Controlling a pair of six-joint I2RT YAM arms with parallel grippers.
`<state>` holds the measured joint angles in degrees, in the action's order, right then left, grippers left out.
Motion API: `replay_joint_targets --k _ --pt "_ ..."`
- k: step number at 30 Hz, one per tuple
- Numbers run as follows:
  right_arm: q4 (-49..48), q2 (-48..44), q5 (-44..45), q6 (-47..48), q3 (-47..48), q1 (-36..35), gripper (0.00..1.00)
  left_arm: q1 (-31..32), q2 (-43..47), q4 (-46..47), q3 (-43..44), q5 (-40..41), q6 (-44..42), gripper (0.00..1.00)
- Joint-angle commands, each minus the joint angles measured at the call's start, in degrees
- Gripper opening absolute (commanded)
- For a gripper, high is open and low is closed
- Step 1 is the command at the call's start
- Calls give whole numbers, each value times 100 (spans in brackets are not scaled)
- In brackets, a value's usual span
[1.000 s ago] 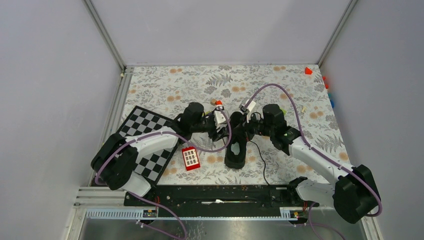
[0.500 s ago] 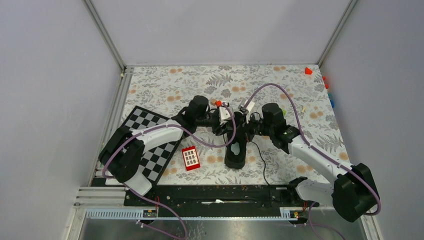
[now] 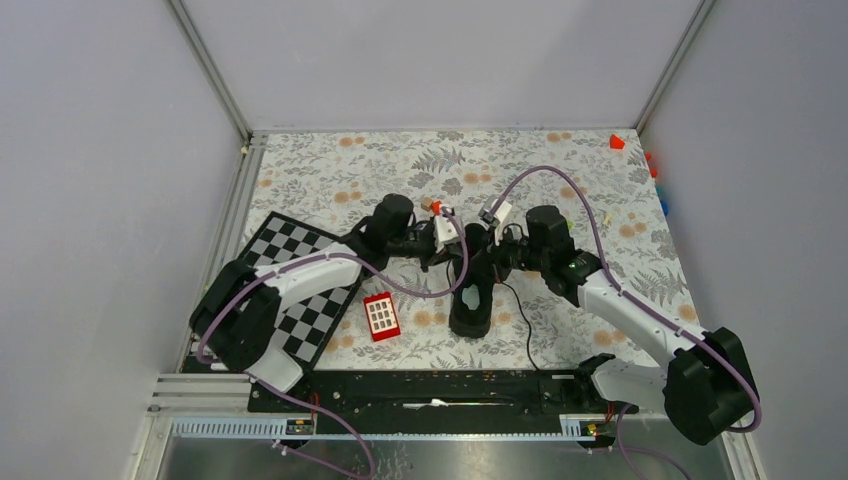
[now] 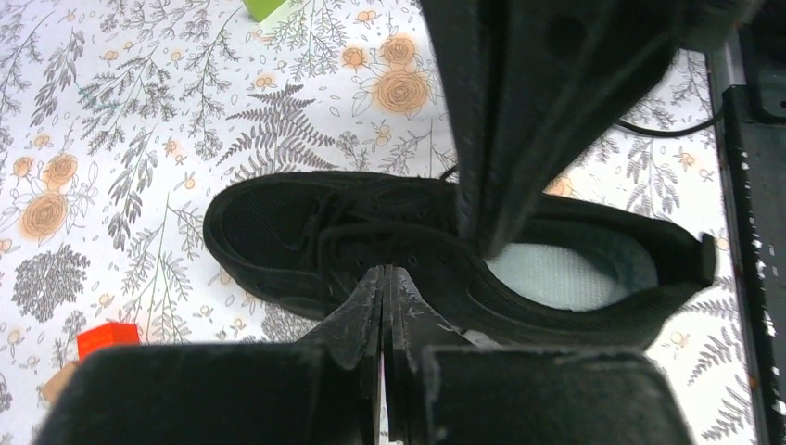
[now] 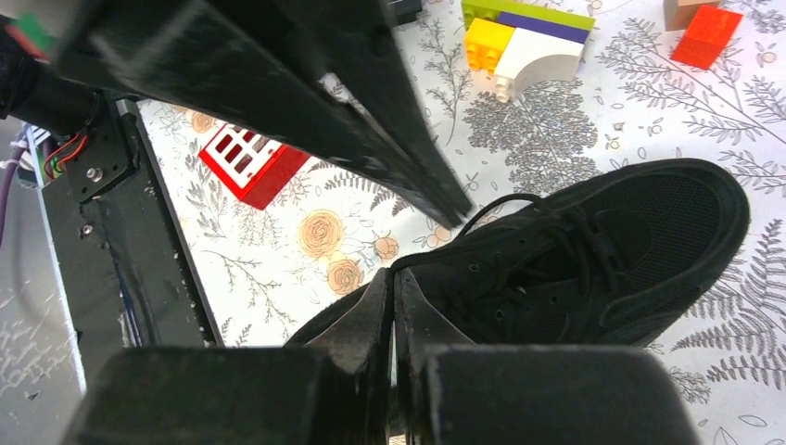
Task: Tie the shoes
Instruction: Wrap the shoelace around the shoelace.
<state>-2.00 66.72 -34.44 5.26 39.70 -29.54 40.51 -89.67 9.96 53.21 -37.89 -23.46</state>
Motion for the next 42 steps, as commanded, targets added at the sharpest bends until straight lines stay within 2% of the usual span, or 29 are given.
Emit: replay_joint_targets --k 1,5,9,11,17,22,30,35,36,39,42 --pt "-185 -245 86 -9 55 100 0 -21 729 202 -398 127 136 0" --pt "-187 -338 -56 5 14 148 0 -17 1018 109 -666 253 -258 0" --pt "-177 -433 -679 180 -65 201 0 -9 1005 239 -772 568 -397 27" --pt "-171 -557 -1014 357 -173 212 0 9 995 278 -779 515 -364 36" --pt "136 -682 -1194 697 -306 214 0 76 872 508 -784 -82 -206 38" --pt "165 -548 -1256 681 -218 212 0 245 374 560 -411 -354 -199 37" --pt "165 -541 -1390 645 -204 220 0 275 245 842 -301 -225 -212 36" --pt "367 -532 -1383 631 -191 229 0 229 606 638 -466 21 -350 36" --pt "367 -536 -1370 626 -187 229 0 220 710 662 -553 100 -340 36" --pt "376 -525 -1347 613 -178 238 0 200 893 778 -765 332 -404 53" --pt "376 -503 -1394 592 -156 247 0 202 788 620 -639 261 -567 56"
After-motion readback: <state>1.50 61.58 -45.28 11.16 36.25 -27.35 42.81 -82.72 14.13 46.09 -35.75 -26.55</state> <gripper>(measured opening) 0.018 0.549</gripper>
